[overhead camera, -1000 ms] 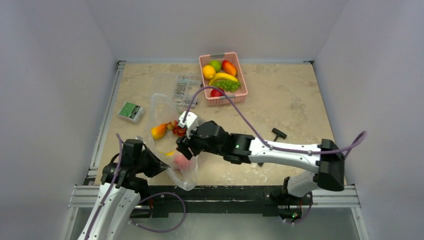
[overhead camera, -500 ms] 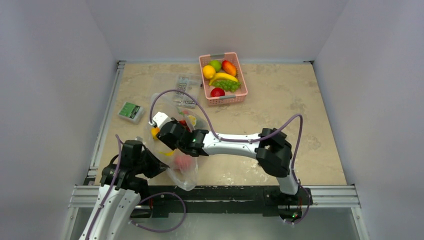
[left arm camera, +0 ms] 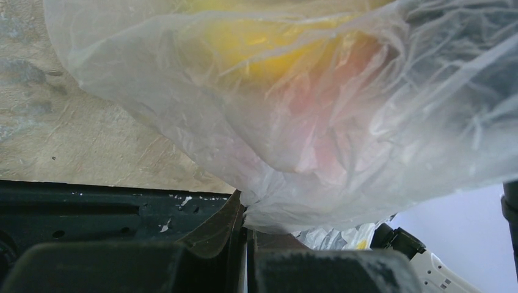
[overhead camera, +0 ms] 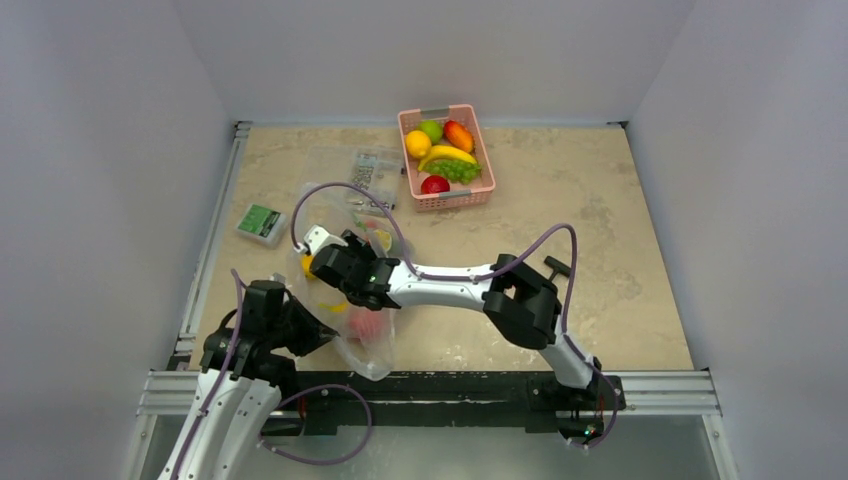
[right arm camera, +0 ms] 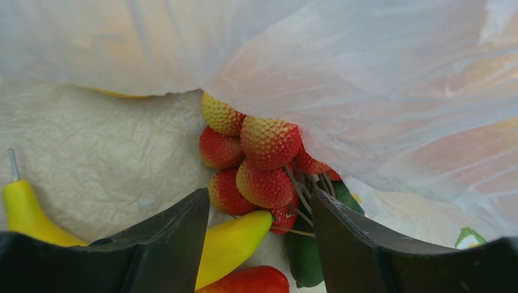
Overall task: Take the fake fruits out of the plastic bag
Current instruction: Take out the fake fruit from the plastic bag.
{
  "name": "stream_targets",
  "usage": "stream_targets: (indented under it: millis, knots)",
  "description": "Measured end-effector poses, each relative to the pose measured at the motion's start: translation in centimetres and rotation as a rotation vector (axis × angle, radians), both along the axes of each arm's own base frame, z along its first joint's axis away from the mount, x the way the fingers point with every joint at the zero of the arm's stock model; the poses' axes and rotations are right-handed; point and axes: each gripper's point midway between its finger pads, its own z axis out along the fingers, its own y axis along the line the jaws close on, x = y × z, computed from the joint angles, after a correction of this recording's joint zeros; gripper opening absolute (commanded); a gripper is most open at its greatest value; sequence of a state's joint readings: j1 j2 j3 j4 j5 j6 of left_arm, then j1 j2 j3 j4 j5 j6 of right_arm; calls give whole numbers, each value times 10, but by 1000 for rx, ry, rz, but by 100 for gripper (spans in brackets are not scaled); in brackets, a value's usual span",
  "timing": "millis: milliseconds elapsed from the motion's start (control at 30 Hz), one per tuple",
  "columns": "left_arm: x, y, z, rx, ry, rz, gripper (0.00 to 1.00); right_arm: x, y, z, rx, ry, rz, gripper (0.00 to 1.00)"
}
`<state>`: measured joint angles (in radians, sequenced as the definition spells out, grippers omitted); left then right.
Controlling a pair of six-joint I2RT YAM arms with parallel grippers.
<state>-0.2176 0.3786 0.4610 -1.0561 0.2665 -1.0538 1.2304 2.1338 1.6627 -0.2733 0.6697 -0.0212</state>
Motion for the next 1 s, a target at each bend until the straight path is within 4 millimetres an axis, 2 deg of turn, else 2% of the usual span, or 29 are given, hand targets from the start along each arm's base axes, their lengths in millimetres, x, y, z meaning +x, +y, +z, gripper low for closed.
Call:
stream_targets:
  millis: [167, 300, 467, 633, 800, 1000]
  knots:
    - [0, 0, 0, 0, 0, 0, 0, 10, -7, -8, -27, -4, -24, 72]
    - [0, 0, 0, 0, 0, 0, 0, 18, -12, -11, -37, 0, -41, 75]
    - [0, 0, 0, 0, 0, 0, 0, 27, -16, -21, -48, 10, -58, 73]
    - [0, 0, 0, 0, 0, 0, 0, 35, -16, -41, -54, 37, -59, 68]
    - [0, 0, 0, 0, 1, 0, 0, 41, -11, -45, -33, 47, -37, 54]
    - [0, 0, -1, 2, 9, 0, 0, 39, -1, -48, 2, 54, 12, 15]
